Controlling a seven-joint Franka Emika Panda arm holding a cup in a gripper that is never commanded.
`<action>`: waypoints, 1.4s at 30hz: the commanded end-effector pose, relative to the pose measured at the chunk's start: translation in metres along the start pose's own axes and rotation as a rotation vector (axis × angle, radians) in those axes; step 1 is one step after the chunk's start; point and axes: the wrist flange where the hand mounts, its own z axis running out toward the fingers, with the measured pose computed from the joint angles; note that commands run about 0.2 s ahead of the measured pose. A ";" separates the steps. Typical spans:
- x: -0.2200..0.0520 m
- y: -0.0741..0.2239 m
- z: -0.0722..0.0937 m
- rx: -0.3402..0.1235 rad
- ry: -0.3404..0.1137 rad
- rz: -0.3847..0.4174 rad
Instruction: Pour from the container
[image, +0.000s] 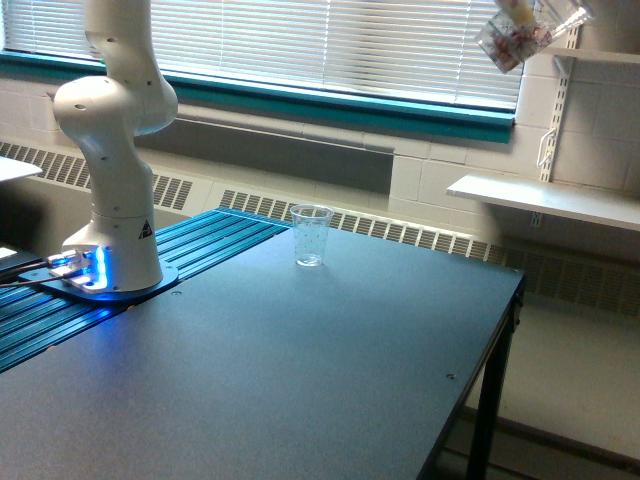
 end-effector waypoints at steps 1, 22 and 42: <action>-0.036 0.035 0.046 -0.082 -0.117 0.080; -0.194 0.027 0.046 -0.132 -0.285 0.079; -0.337 0.002 -0.034 -0.102 -0.448 0.094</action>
